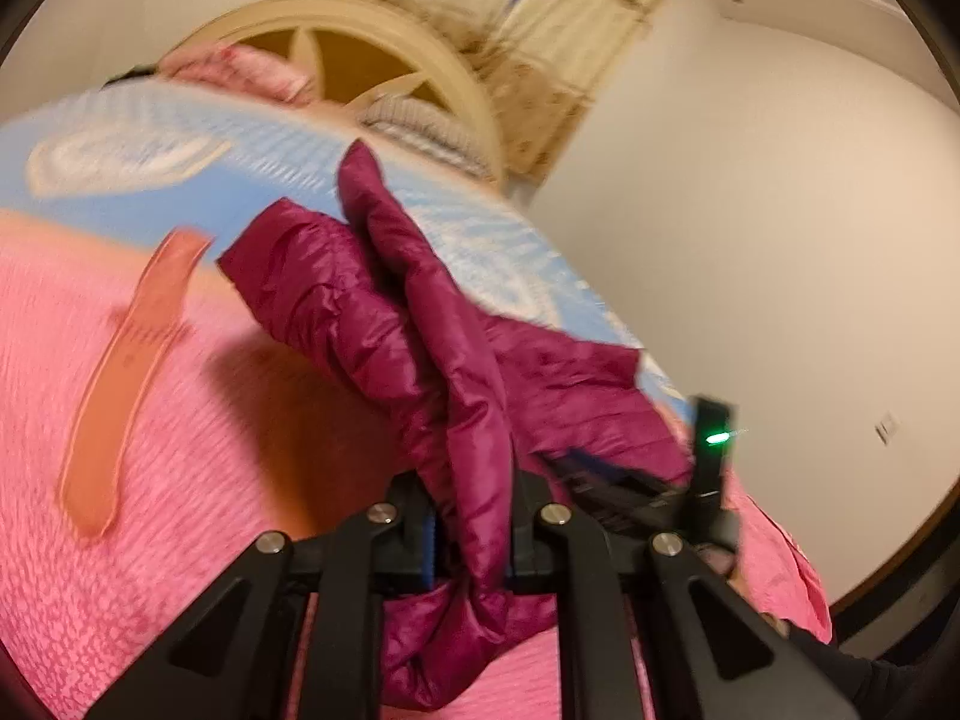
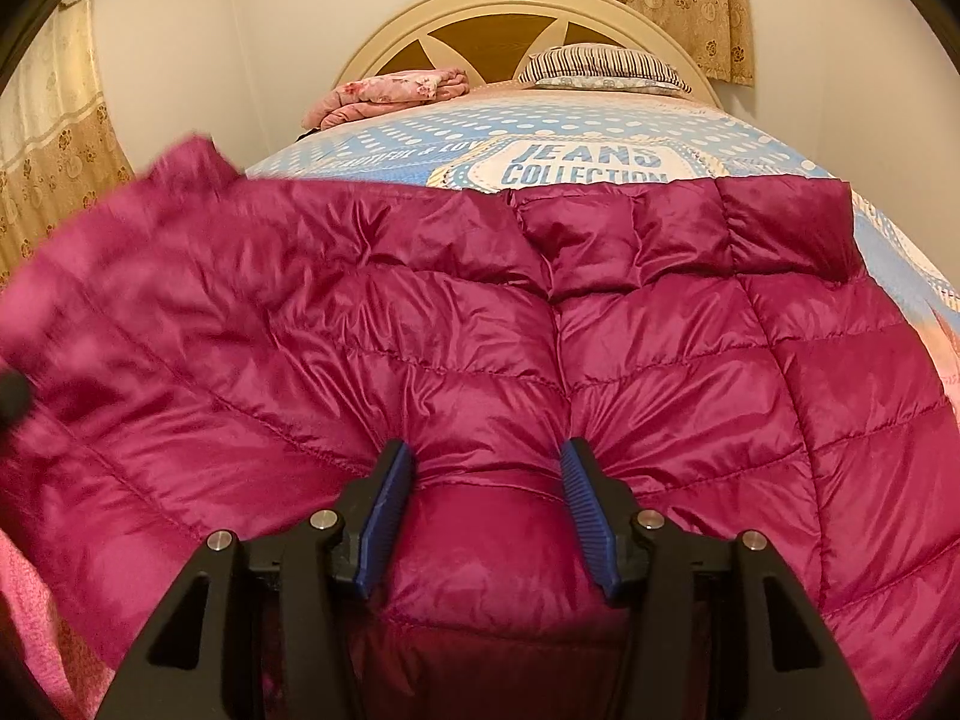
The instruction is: Fold large clothes
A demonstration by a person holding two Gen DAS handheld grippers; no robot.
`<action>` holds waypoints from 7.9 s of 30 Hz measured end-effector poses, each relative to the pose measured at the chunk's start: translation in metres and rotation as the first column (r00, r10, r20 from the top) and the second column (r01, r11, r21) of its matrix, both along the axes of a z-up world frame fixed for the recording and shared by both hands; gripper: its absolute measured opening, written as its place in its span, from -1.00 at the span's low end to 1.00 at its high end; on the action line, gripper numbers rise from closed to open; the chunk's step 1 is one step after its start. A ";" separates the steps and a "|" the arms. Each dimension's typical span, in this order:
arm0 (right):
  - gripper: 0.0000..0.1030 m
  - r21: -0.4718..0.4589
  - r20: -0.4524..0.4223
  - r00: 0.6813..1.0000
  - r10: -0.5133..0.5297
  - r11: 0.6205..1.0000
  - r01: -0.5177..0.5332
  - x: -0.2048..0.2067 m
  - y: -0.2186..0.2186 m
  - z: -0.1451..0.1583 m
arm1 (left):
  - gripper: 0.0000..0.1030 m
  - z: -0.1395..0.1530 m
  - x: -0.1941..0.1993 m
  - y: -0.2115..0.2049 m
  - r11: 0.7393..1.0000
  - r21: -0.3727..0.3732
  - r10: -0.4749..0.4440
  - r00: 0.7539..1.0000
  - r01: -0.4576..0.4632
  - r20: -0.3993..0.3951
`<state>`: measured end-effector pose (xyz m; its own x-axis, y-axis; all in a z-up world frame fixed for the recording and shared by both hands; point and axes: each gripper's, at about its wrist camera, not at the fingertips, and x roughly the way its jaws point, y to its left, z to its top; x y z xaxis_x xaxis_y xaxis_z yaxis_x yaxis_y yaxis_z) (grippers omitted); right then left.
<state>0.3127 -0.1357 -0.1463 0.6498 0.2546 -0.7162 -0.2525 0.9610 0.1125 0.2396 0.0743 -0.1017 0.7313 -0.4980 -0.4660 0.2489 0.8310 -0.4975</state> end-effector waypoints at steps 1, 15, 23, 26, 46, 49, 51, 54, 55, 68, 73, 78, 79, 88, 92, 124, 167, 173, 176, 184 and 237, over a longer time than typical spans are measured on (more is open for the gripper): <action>0.05 0.003 0.000 1.000 0.000 1.000 0.000 0.000 0.000 0.000 | -0.72 0.007 -0.002 -0.005 1.000 0.002 -0.010 1.000 0.010 0.016; 0.05 0.094 -0.051 0.999 0.010 0.996 -0.005 -0.004 -0.034 0.016 | -0.72 0.064 -0.005 -0.148 0.945 0.249 -0.254 0.956 0.213 0.148; 0.10 0.177 0.006 0.986 -0.169 0.970 0.165 -0.038 -0.149 0.064 | -0.72 0.033 0.016 -0.195 0.896 0.395 -0.290 0.941 0.203 0.174; 0.10 0.299 0.025 0.976 -0.214 0.934 0.197 -0.039 -0.190 0.090 | -0.72 0.011 0.019 -0.224 0.858 0.462 -0.333 0.928 0.226 0.165; -0.47 0.231 -0.071 0.990 -0.123 0.963 0.136 0.012 -0.167 0.071 | 0.98 0.045 -0.043 -0.179 0.866 0.470 -0.344 0.884 0.169 0.317; -0.47 0.188 -0.069 0.987 -0.147 0.970 0.157 0.009 -0.172 0.068 | 1.00 0.053 -0.033 -0.158 0.874 0.479 -0.274 0.900 0.085 0.340; -0.46 0.148 -0.058 0.983 -0.175 0.972 0.182 0.004 -0.170 0.071 | 1.00 0.042 -0.005 -0.152 0.864 0.501 -0.230 0.927 0.054 0.296; -0.46 0.095 -0.007 0.965 -0.263 0.960 0.263 -0.004 -0.163 0.091 | 1.00 0.010 0.032 -0.147 0.863 0.500 -0.189 0.966 0.077 0.179; -0.45 0.082 0.030 0.952 -0.304 0.950 0.301 -0.008 -0.159 0.102 | 1.00 -0.002 0.035 -0.149 0.864 0.494 -0.196 0.968 0.096 0.156; -0.34 0.320 0.055 0.965 -0.255 0.920 0.225 0.055 -0.129 0.101 | 1.00 -0.001 0.030 -0.133 0.864 0.492 -0.204 0.969 0.110 0.142; -0.31 0.174 0.029 0.944 -0.327 0.932 0.318 0.061 -0.137 0.063 | 1.00 0.033 0.047 -0.113 0.896 0.445 -0.110 0.973 0.008 0.203; -0.31 0.103 0.068 0.942 -0.329 0.941 0.321 0.049 -0.147 0.059 | 1.00 0.049 0.074 -0.116 0.910 0.410 -0.054 0.968 -0.053 0.244; -0.31 0.101 0.070 0.933 -0.354 0.933 0.347 0.045 -0.152 0.063 | 1.00 0.041 0.082 -0.122 0.898 0.436 -0.052 0.973 -0.052 0.223; 0.19 0.264 0.122 0.882 -0.456 0.871 0.414 0.026 -0.153 0.124 | 1.00 -0.016 0.097 -0.185 0.868 0.494 -0.109 0.990 0.052 0.087; 0.03 0.293 0.139 0.891 -0.432 0.878 0.379 0.040 -0.144 0.115 | 1.00 -0.004 0.098 -0.175 0.873 0.487 -0.078 0.994 0.029 0.082; -0.28 0.073 0.034 0.884 -0.465 0.884 0.462 0.073 -0.160 0.018 | 1.00 -0.039 0.182 -0.202 0.789 0.611 0.104 0.994 -0.072 -0.017; -0.28 0.065 -0.048 0.882 -0.469 0.880 0.471 0.088 -0.163 0.005 | 1.00 -0.053 0.191 -0.207 0.802 0.597 0.096 0.990 -0.013 -0.107; -0.27 0.066 -0.051 0.882 -0.468 0.880 0.471 0.089 -0.163 0.004 | 1.00 -0.053 0.191 -0.208 0.802 0.597 0.096 0.990 -0.013 -0.107; -0.27 0.067 -0.051 0.882 -0.468 0.880 0.471 0.089 -0.163 0.004 | 1.00 -0.052 0.191 -0.208 0.802 0.597 0.095 0.990 -0.013 -0.107; -0.15 0.092 -0.078 0.899 -0.430 0.895 0.436 0.093 -0.165 0.004 | 1.00 -0.045 0.188 -0.180 0.870 0.492 0.081 0.979 0.023 -0.188; -0.65 0.396 -0.021 0.989 0.146 0.910 -0.125 -0.002 -0.038 0.074 | -0.48 0.049 0.023 -0.015 0.876 0.477 0.059 0.997 -0.076 0.050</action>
<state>0.3112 -0.1735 -0.0727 0.5555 0.6049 -0.5706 -0.3616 0.7936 0.4892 0.2623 0.0591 -0.0524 0.7743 -0.1699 -0.6096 0.1933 0.9808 -0.0279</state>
